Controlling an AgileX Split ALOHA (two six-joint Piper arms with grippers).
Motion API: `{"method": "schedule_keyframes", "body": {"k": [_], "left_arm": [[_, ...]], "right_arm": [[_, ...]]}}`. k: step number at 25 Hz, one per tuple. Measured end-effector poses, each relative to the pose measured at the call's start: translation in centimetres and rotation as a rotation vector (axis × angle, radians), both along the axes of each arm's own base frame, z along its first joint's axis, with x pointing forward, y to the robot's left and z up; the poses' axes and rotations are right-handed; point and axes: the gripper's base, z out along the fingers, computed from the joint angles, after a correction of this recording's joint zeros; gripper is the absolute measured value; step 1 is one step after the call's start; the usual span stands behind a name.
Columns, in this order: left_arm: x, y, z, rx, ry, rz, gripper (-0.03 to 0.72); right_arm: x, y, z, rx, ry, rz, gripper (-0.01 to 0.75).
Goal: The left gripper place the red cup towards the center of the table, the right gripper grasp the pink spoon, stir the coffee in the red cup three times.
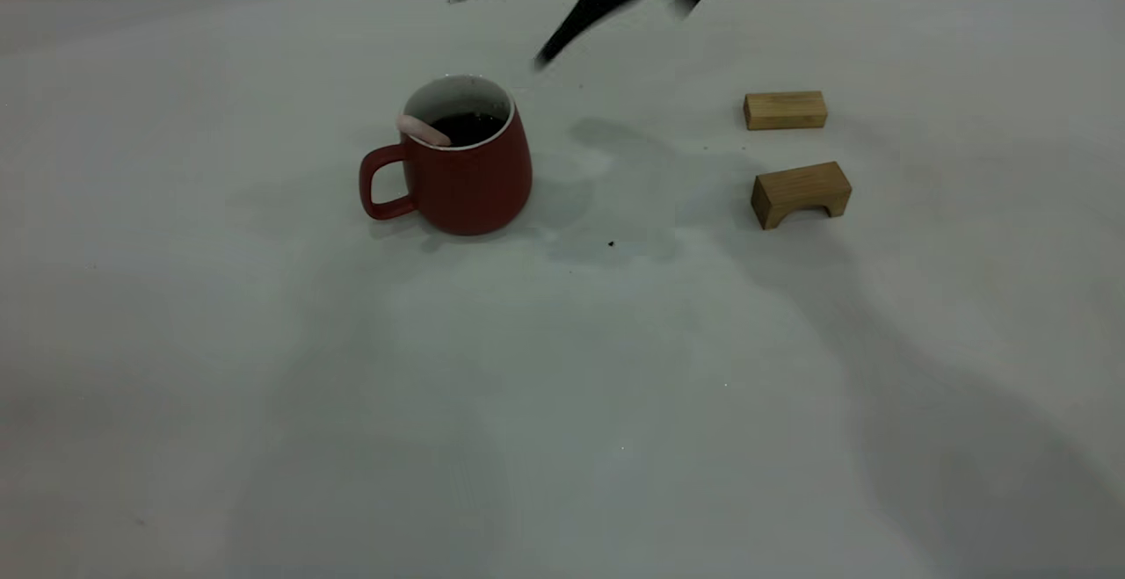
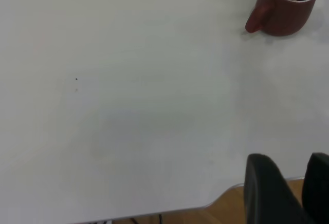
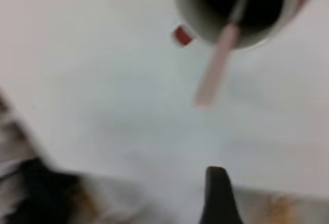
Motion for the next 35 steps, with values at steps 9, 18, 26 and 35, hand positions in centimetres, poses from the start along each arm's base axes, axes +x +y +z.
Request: {"method": "schedule_keyframes", "body": {"k": [9,18,26,35], "left_arm": [[0.0,0.0,0.0,0.000,0.000,0.000,0.247],[0.0,0.0,0.0,0.000,0.000,0.000,0.247],[0.0,0.0,0.0,0.000,0.000,0.000,0.247],[0.0,0.0,0.0,-0.001,0.000,0.000,0.247]], "right_arm": [[-4.2,-3.7,11.7,-0.193,-0.256,0.266,0.304],[-7.8,-6.4,16.6,-0.311,-0.465,0.450,0.234],[-14.0,-9.6,18.9,-0.348,-0.544,0.548,0.237],[-26.1,-20.0,23.6,-0.470,-0.773,0.288,0.237]]}}
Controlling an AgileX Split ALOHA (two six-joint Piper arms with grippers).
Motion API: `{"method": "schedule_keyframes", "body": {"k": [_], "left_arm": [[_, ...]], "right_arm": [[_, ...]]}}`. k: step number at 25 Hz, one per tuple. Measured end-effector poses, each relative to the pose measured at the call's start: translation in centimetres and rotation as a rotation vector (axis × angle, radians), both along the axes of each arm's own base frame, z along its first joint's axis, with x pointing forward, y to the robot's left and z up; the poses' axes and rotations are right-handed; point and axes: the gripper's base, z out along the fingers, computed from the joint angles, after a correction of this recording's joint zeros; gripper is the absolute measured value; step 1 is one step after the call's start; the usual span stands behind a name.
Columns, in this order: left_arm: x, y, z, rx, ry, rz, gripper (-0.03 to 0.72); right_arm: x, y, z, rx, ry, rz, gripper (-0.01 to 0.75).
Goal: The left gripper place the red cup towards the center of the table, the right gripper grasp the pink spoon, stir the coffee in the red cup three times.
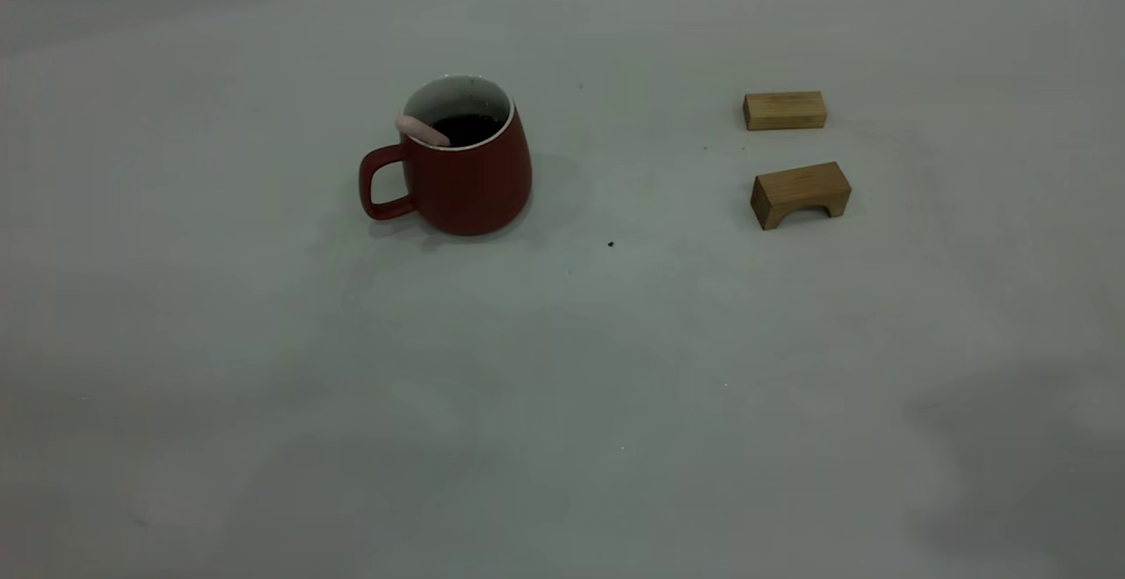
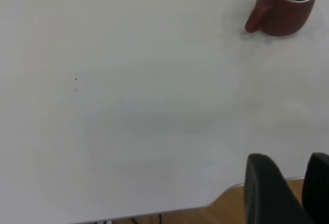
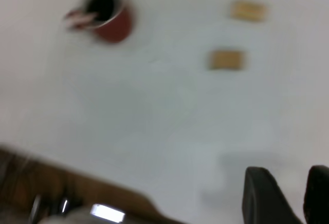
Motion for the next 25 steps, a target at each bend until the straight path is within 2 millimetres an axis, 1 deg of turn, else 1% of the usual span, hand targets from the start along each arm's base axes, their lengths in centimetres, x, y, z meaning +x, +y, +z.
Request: {"method": "schedule_keyframes", "body": {"k": [2,4,5,7,9,12,16,25], "left_arm": [[0.0,0.0,0.0,0.000,0.000,0.000,0.247],[0.0,0.0,0.0,0.000,0.000,0.000,0.247],[0.0,0.0,0.0,0.000,0.000,0.000,0.247],[0.0,0.0,0.0,0.000,0.000,0.000,0.247],[0.0,0.0,0.0,0.000,0.000,0.000,0.247],[0.0,0.0,0.0,0.000,0.000,0.000,0.247],[0.0,0.0,0.0,0.000,0.000,0.000,0.247],[0.0,0.0,0.0,0.000,0.000,0.000,0.247]], "right_arm": [[-2.9,-1.8,-0.2,-0.007,-0.058,-0.097,0.237],[-6.0,-2.8,-0.7,-0.015,-0.118,-0.158,0.237],[-7.4,-3.0,-1.2,-0.015,-0.143,-0.180,0.237],[-9.5,-3.2,-2.4,-0.014,-0.173,-0.202,0.237],[-11.0,-3.2,-3.9,-0.009,-0.184,-0.204,0.237],[-12.2,-3.2,-6.6,-0.007,-0.163,-0.207,0.237],[-13.4,-3.3,-9.4,-0.017,-0.157,-0.250,0.237],[-15.4,-3.4,-13.5,-0.030,-0.284,-0.297,0.237]]}}
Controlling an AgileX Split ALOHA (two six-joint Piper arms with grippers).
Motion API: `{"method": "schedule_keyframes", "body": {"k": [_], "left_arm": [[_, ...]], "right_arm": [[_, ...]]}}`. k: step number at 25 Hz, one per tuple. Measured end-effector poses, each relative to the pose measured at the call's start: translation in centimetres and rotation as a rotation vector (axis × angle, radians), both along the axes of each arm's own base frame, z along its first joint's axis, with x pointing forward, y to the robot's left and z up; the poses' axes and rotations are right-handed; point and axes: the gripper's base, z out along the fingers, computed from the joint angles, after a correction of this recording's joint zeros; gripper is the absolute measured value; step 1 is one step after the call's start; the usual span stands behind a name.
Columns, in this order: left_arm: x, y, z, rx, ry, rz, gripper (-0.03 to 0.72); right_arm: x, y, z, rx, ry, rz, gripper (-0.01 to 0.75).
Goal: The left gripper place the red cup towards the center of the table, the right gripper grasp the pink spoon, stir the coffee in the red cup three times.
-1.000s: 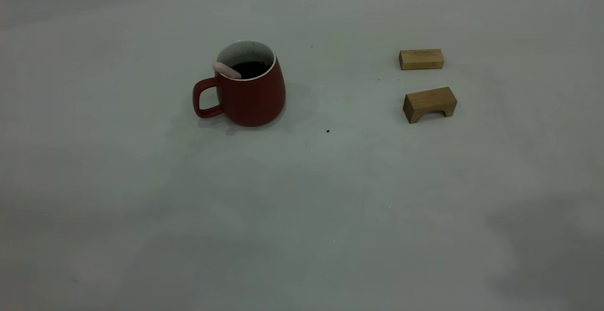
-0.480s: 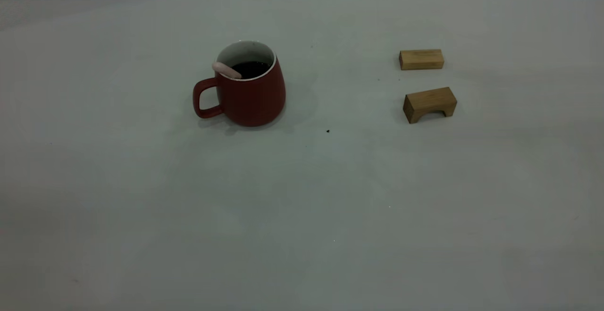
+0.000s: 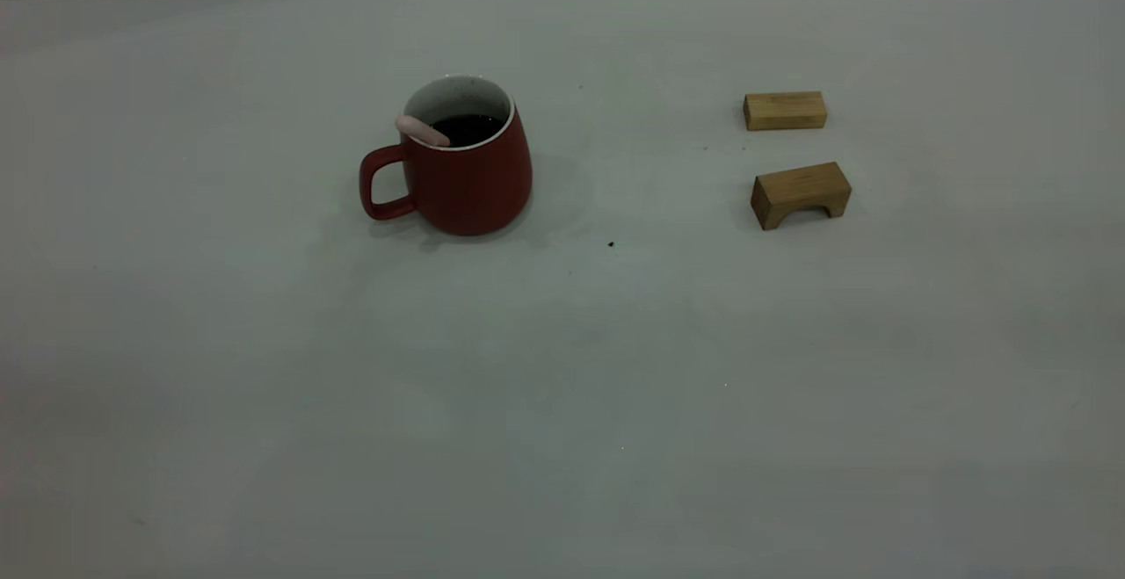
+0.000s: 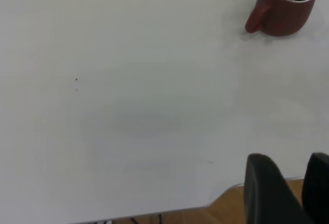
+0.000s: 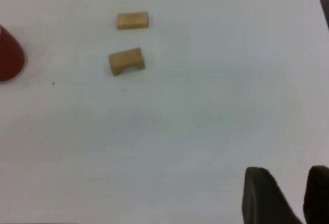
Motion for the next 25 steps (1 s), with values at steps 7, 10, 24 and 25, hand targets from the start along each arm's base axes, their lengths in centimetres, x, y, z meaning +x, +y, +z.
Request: {"method": "schedule_keyframes", "body": {"k": [7,10,24,25], "left_arm": [[0.0,0.0,0.0,0.000,0.000,0.000,0.247],[0.0,0.0,0.0,0.000,0.000,0.000,0.247],[0.0,0.0,0.0,0.000,0.000,0.000,0.247],[0.0,0.0,0.0,0.000,0.000,0.000,0.247]], "right_arm": [[0.1,0.0,-1.5,-0.019,-0.011,0.009,0.237],[0.1,-0.1,-1.5,-0.028,-0.011,0.017,0.237],[0.1,-0.4,-1.5,-0.056,-0.010,0.004,0.237],[0.1,-0.4,-1.5,-0.056,-0.010,0.004,0.237]]}}
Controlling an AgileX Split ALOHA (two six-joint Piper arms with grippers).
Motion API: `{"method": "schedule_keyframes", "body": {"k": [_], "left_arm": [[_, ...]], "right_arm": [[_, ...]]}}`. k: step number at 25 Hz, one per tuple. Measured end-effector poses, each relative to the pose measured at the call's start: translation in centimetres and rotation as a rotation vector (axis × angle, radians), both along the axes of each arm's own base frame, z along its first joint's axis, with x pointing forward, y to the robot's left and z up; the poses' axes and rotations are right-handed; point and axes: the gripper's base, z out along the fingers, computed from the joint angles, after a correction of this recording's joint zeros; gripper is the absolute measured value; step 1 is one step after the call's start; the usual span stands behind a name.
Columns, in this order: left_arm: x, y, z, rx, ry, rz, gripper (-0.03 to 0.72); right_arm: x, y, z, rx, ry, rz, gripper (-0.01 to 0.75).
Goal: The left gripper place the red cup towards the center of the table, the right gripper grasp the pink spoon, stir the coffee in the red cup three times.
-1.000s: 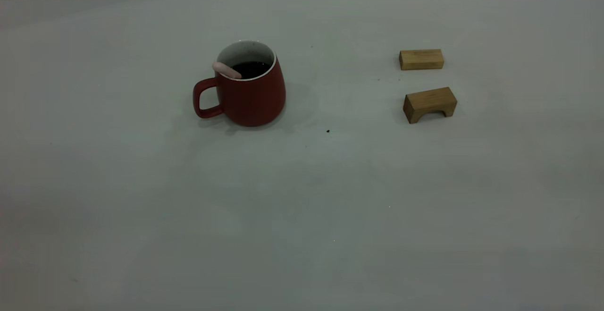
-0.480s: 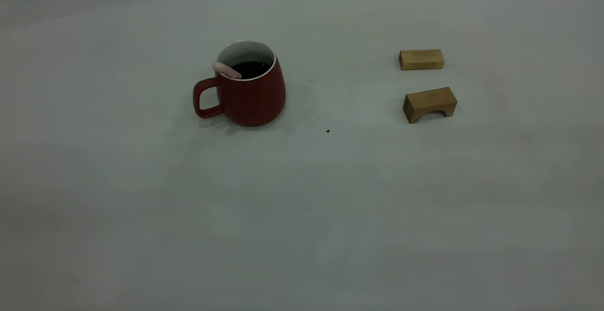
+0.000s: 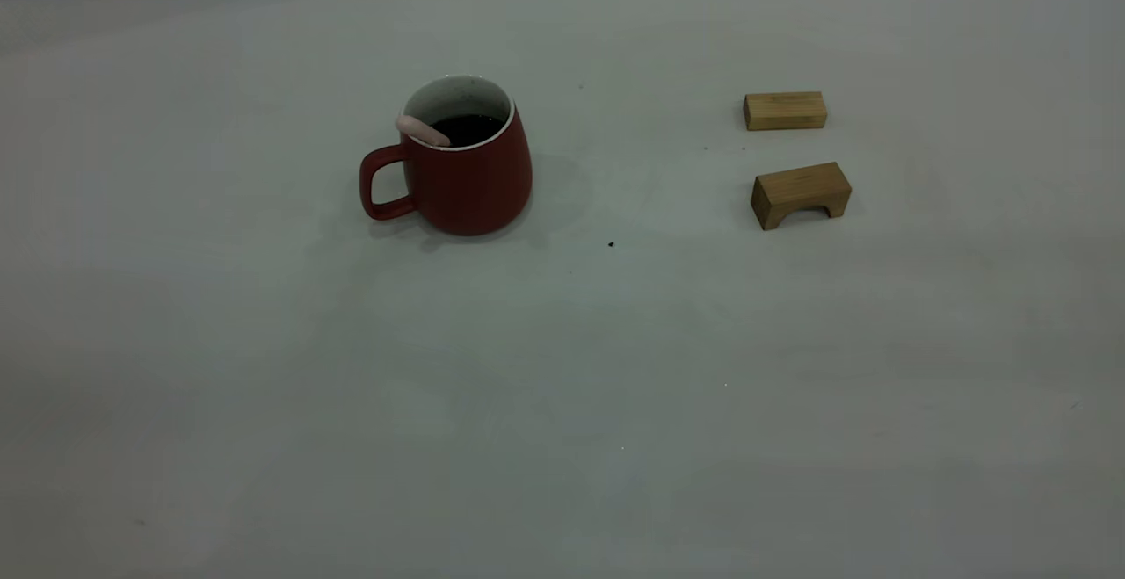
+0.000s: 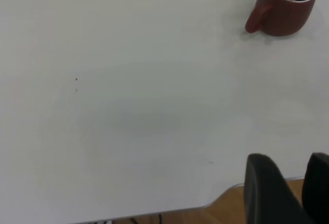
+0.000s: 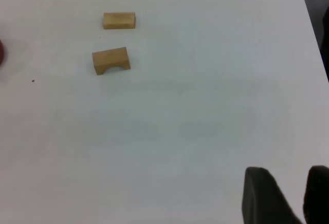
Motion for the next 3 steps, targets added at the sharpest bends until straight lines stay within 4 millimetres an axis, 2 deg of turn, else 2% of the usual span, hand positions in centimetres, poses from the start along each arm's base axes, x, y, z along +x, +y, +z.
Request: {"method": "schedule_keyframes", "body": {"k": [3], "left_arm": [[0.00,0.00,0.00,0.000,0.000,0.000,0.247]], "right_arm": [[0.00,0.00,0.00,0.000,0.000,0.000,0.237]]}}
